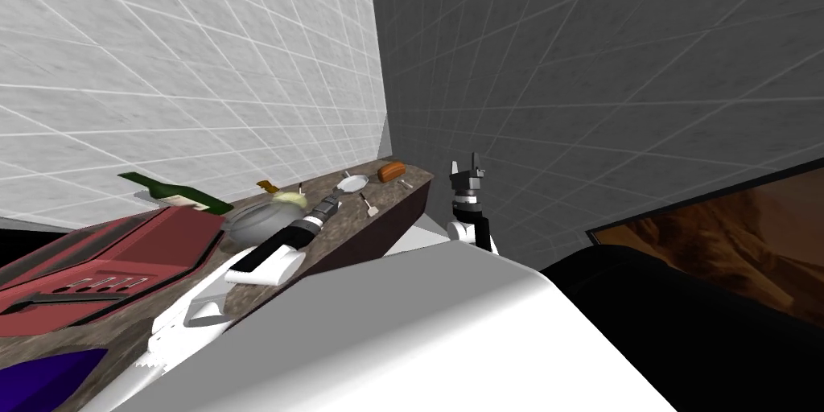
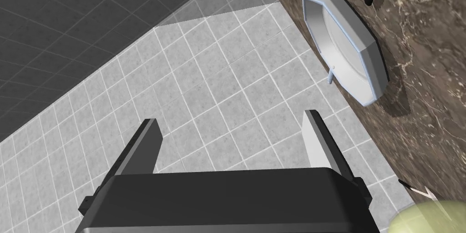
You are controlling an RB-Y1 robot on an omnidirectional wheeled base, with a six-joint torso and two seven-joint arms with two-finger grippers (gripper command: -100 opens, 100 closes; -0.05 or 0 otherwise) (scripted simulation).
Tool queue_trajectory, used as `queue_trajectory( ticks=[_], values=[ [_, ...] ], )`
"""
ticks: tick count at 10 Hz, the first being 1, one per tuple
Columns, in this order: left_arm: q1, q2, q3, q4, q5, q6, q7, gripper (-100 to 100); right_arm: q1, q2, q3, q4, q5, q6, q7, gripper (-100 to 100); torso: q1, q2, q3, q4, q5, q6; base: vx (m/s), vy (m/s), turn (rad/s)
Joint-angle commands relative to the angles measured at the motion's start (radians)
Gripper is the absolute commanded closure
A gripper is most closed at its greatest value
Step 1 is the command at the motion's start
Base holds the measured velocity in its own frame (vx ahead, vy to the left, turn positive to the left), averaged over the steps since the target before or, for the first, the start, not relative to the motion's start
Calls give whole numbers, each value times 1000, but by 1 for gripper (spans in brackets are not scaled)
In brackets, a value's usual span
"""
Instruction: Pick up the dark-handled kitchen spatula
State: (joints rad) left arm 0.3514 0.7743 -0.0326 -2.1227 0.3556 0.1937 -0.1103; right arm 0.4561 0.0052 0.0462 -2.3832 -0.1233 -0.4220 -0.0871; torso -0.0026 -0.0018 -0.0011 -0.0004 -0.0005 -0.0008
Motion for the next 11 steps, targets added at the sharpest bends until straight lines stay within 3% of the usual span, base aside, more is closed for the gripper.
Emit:
queue_trajectory(
  ticks=[1,2,3,4,5,6,7,8,11],
  values=[
    [2,50,-1,17,43,50,-12,-100,0,0,0,0,0,0,0,0,0,0,0,0,0,0,24,-59,-138],
    [2,57,-1,17,43,69,-12,-100,0,0,0,0,0,0,0,0,-1,0,0,0,0,0,32,-49,-80],
    [7,98,-2,27,78,104,-25,-100,0,0,0,0,0,0,0,0,0,0,0,0,0,0,45,-51,-150],
    [7,101,-2,27,78,123,-25,-100,0,0,0,0,0,0,0,0,-1,-1,-1,0,0,0,41,-38,-68],
    [12,142,-3,37,113,164,-37,-100,0,0,0,0,0,0,0,0,0,-1,-1,0,0,0,43,-60,-153],
    [12,145,-3,37,113,178,-37,-100,0,0,0,0,0,0,0,0,-1,-1,-1,0,0,0,39,-50,-66],
    [18,187,-4,47,148,213,-49,-100,0,0,0,0,0,0,0,0,-1,-1,-1,0,0,0,60,-55,-117],
    [18,189,-4,47,148,232,-49,-100,0,0,0,0,0,0,0,0,-1,-2,-1,0,0,0,45,-45,-75],
    [35,264,-6,68,218,331,-71,-100,0,0,0,0,0,0,0,0,-1,-1,-1,0,0,0,56,-63,-109]
  ],
)
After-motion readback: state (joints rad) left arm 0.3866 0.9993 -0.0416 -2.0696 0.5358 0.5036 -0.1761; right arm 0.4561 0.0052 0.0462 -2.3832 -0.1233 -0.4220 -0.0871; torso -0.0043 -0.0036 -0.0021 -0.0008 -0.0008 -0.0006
